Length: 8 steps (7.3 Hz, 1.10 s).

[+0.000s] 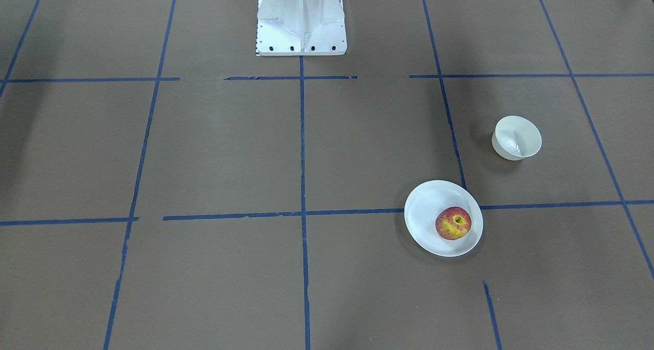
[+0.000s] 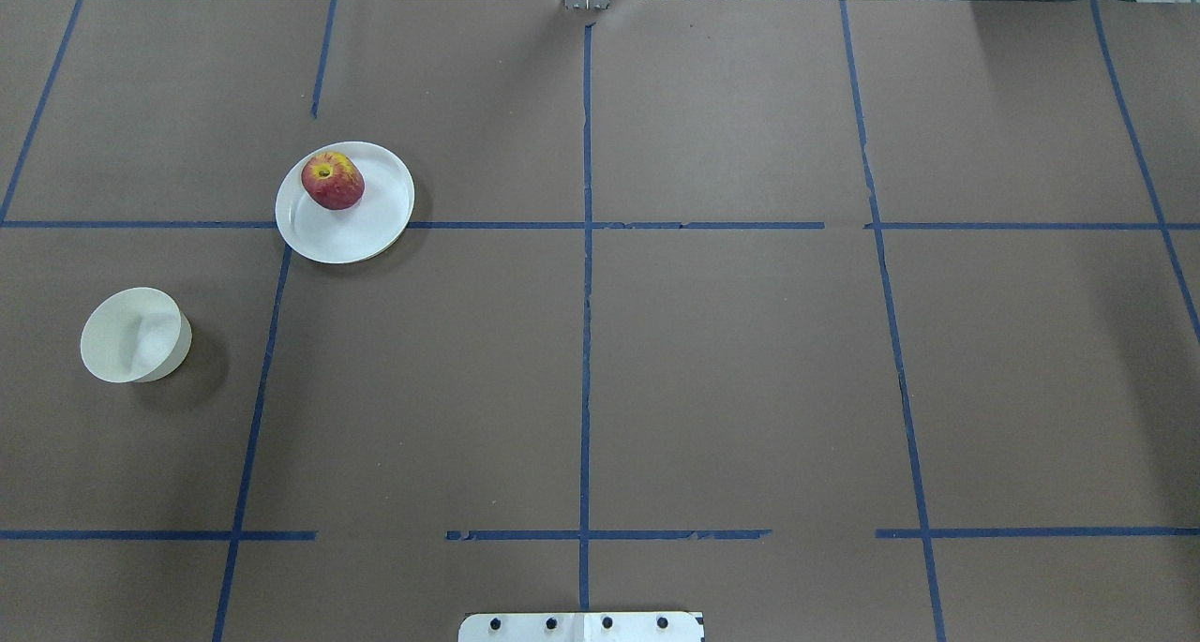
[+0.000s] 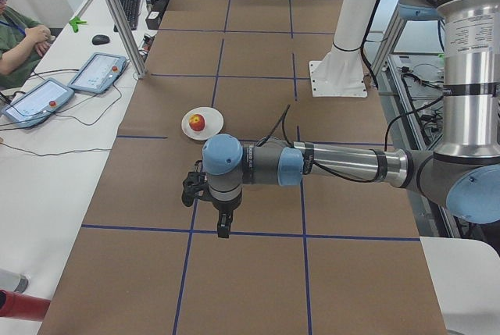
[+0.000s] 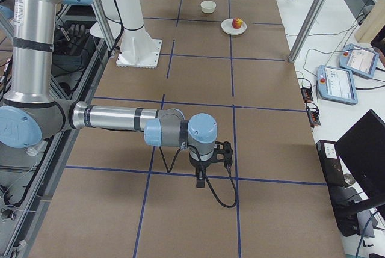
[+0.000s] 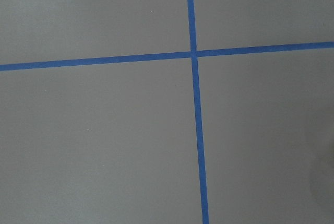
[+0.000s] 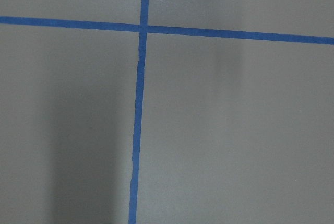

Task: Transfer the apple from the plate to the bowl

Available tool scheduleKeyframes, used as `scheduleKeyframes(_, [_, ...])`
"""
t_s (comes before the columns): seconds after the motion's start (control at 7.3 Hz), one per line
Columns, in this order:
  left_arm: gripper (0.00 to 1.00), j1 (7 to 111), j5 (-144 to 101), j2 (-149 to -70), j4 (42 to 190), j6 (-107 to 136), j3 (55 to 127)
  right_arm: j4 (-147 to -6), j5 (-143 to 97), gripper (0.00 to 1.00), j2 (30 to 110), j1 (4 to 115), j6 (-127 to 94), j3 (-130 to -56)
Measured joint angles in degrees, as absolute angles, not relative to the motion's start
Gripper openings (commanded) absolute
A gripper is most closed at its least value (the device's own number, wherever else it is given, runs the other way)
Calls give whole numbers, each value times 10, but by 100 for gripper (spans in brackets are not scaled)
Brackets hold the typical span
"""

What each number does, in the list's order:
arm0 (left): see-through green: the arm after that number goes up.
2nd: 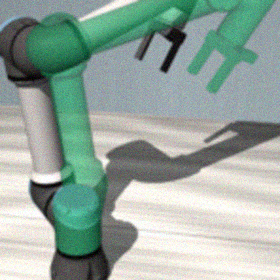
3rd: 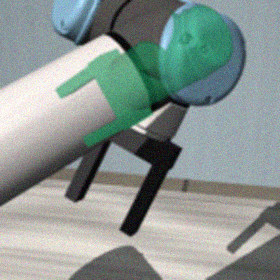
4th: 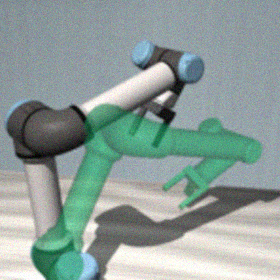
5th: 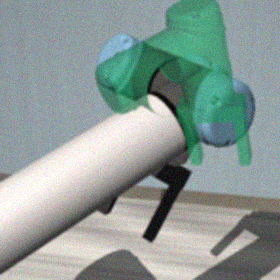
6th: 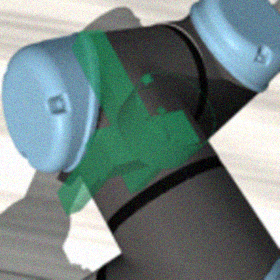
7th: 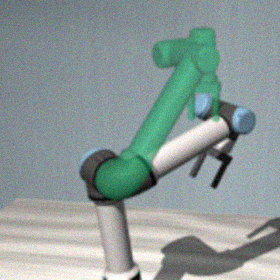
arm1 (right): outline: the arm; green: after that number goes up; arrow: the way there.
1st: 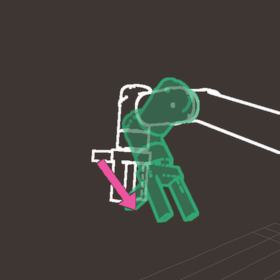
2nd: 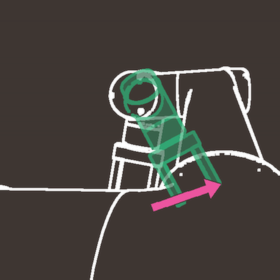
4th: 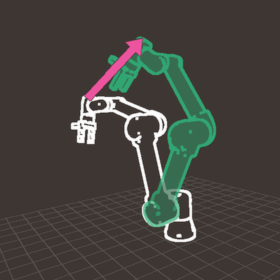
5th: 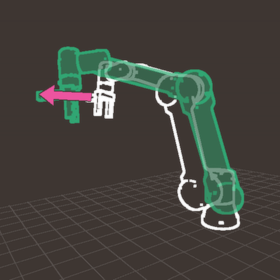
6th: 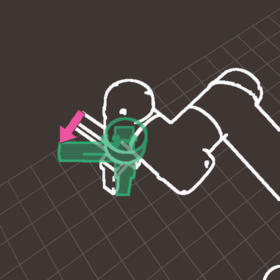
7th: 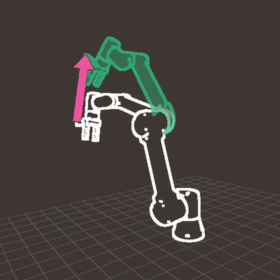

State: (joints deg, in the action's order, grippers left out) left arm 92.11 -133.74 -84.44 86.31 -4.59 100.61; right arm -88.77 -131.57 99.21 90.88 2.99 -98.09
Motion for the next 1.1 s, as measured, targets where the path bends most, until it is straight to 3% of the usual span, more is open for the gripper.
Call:
scheduleKeyframes(0.82, [100,916,-1343,-841,892,-45,1013,-888,-1316,100,992,909,30,-981])
scheduleKeyframes(1.1, [100,892,-1343,-887,942,-5,1010,-888,-1316,100,992,909,30,-981])
